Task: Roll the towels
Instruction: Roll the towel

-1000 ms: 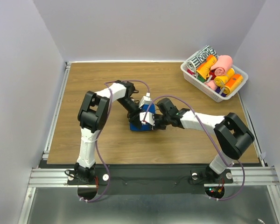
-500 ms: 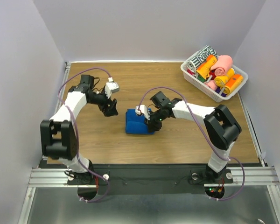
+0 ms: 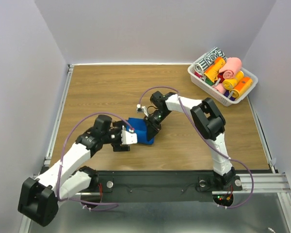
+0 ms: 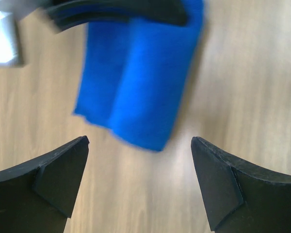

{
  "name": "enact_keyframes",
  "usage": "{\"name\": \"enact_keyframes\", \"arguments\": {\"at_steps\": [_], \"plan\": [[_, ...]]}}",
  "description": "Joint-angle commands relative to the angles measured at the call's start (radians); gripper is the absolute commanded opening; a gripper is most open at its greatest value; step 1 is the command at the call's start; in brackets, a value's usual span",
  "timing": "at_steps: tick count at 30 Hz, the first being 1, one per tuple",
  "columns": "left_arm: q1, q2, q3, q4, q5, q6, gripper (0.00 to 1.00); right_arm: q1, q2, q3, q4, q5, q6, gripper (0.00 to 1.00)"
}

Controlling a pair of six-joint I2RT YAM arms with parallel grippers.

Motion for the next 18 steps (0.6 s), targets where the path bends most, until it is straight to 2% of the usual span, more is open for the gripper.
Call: {"name": "enact_keyframes", "arguments": {"at_steps": [1, 8, 15, 18], "plan": [[-0.114, -0.021, -0.069, 0.122, -0.143, 0.081, 0.99, -0.009, 0.134, 0.072, -0.168, -0.071, 0.021, 0.01], [-0.269, 0.094, -0.050, 0.201, -0.241, 0.084, 0.99, -0.039, 0.257, 0.172, -0.279, -0.158, 0.029, 0.01], [-0.295, 0.226, -0.030, 0.259, -0.276, 0.100, 0.98, -0.046, 0.297, 0.192, -0.317, -0.163, 0.016, 0.02], [-0.303, 0.284, -0.020, 0.281, -0.284, 0.077, 0.90, -0.048, 0.303, 0.197, -0.328, -0.167, 0.010, 0.04]]}}
